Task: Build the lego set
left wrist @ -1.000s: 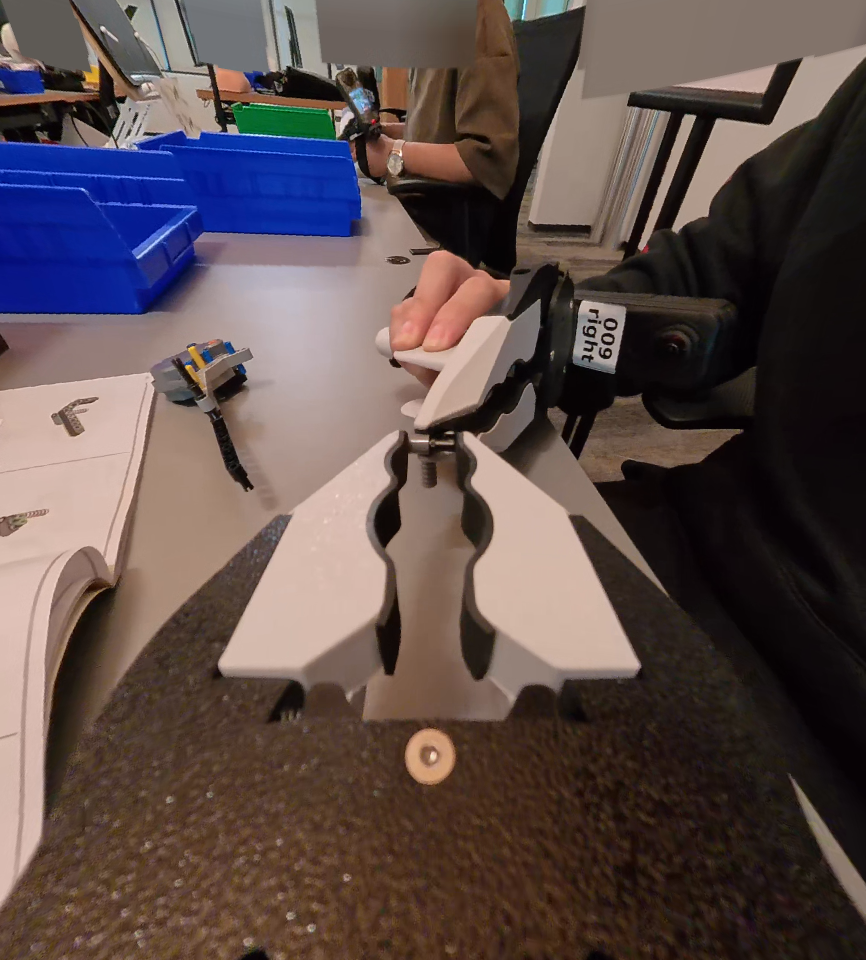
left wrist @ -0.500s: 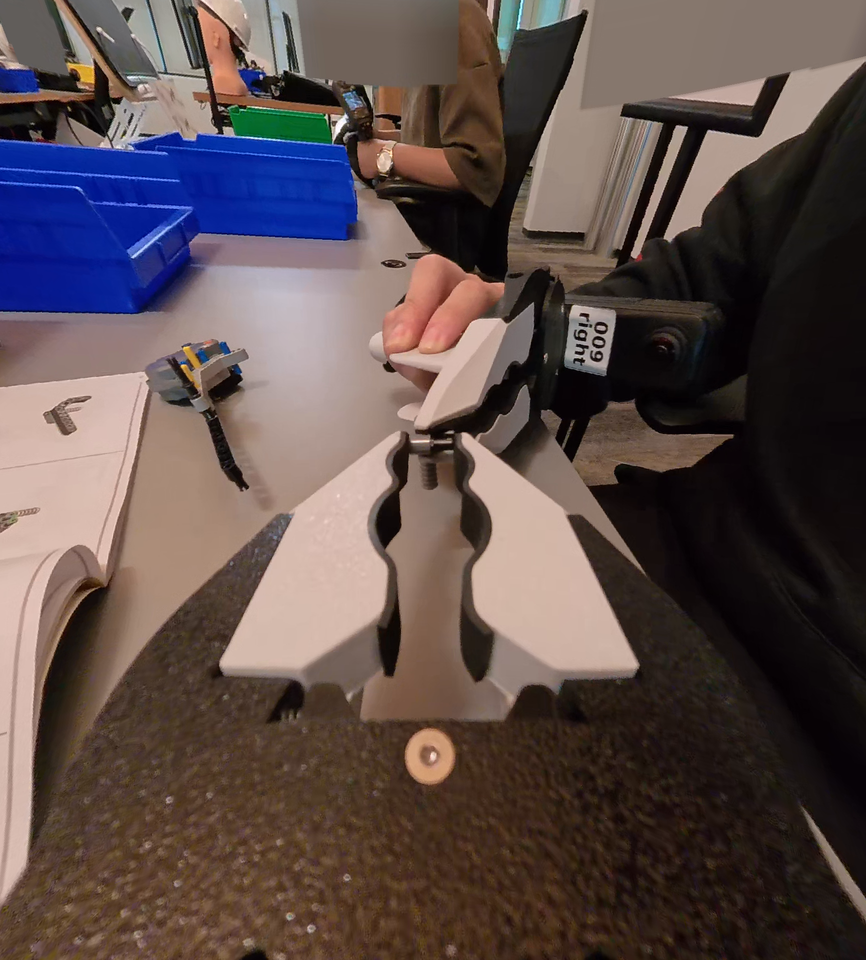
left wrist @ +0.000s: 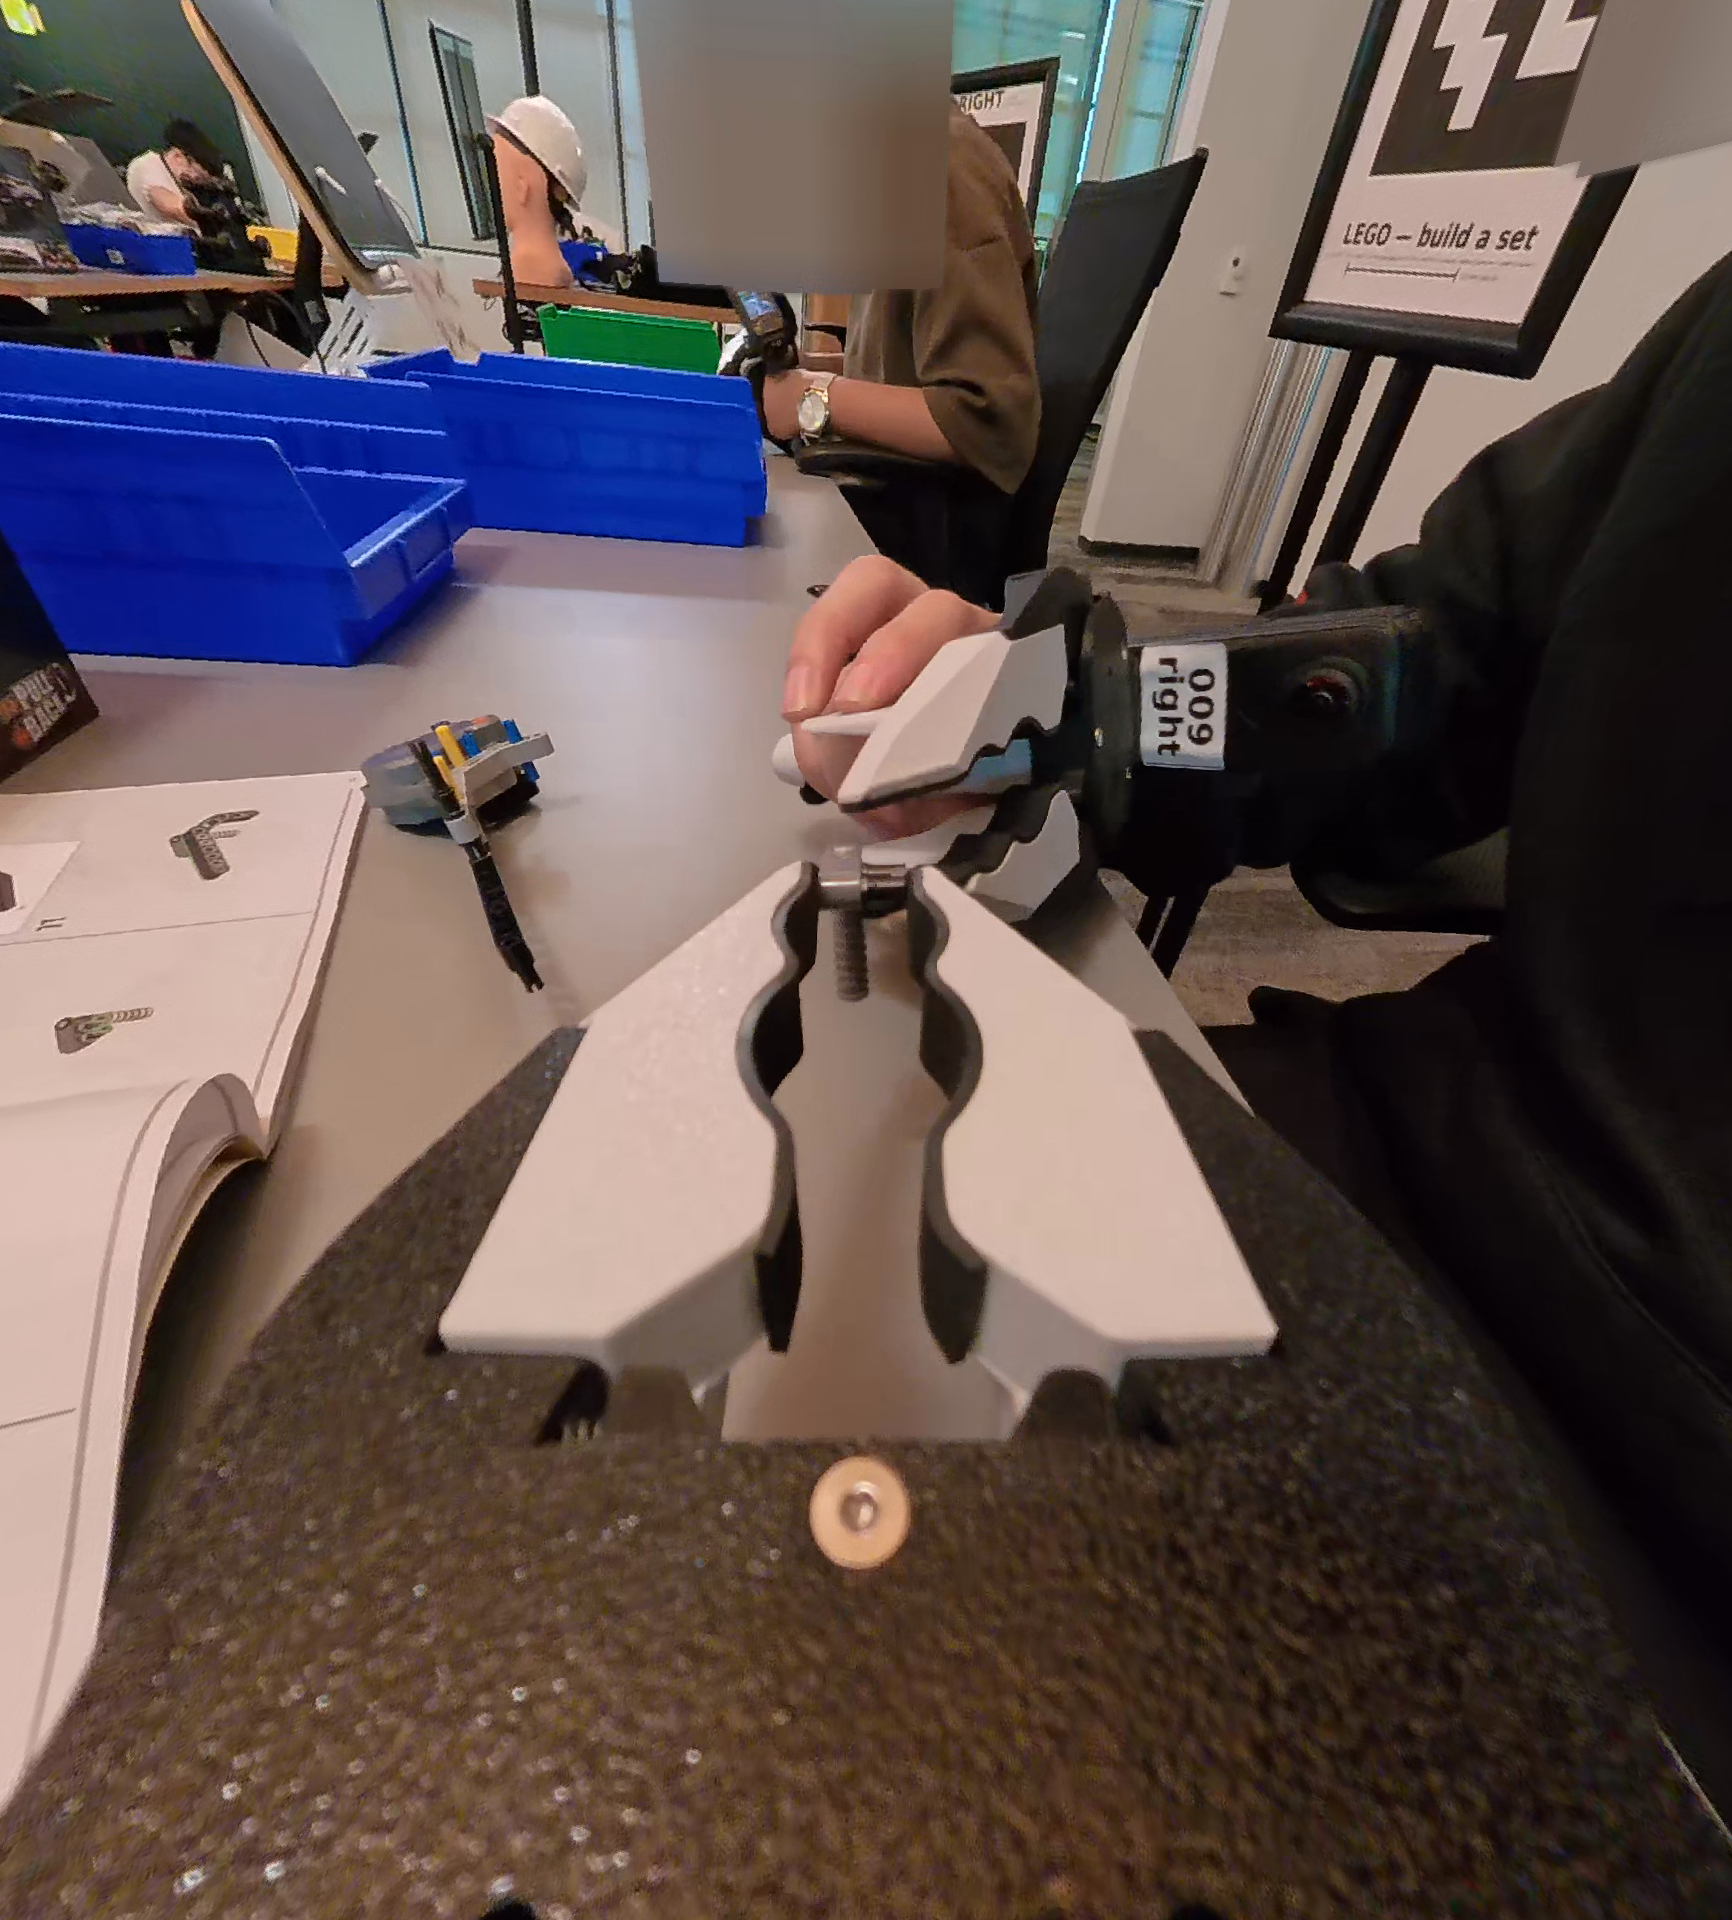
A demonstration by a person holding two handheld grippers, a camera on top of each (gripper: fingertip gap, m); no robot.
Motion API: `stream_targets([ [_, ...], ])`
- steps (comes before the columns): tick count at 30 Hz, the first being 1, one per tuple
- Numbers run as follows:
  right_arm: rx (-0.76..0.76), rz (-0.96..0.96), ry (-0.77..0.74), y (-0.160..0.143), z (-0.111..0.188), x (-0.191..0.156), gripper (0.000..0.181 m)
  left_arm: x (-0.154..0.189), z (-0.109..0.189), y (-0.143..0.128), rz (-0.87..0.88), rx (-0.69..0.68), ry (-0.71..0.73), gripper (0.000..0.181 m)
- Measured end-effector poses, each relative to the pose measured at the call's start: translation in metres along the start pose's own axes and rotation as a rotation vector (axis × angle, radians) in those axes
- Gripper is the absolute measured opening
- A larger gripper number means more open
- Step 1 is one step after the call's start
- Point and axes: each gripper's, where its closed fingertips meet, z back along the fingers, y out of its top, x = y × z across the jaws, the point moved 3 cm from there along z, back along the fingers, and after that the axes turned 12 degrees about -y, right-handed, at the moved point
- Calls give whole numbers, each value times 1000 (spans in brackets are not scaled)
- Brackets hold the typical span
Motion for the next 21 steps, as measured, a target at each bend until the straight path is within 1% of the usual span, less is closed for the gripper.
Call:
stream_targets([
  [5, 7, -20, 13, 2, 0, -1, 16, 2, -1, 0, -9, -6, -6, 14],
  [8, 10, -31, 13, 3, 0, -1, 16, 3, -2, -1, -54, -20, 8, 14],
  [11, 9, -96, 24, 2, 0, 1, 17, 5, -3, -3, -188, -75, 56, 14],
  [14, 4, -163, 11, 1, -1, 7, 22, 8, -2, 5, -368, -102, 142, 14],
  [16, -27, -137, -10, -3, -2, 9, 24, 10, -3, 8, -472, -150, 208, 14],
  [18, -23, -79, -12, -2, -2, 6, 25, 11, -5, 8, -547, -212, 252, 14],
  [21, -9, 44, -22, 3, -1, 2, 18, 15, -10, 8, -599, -253, 267, 14],
])
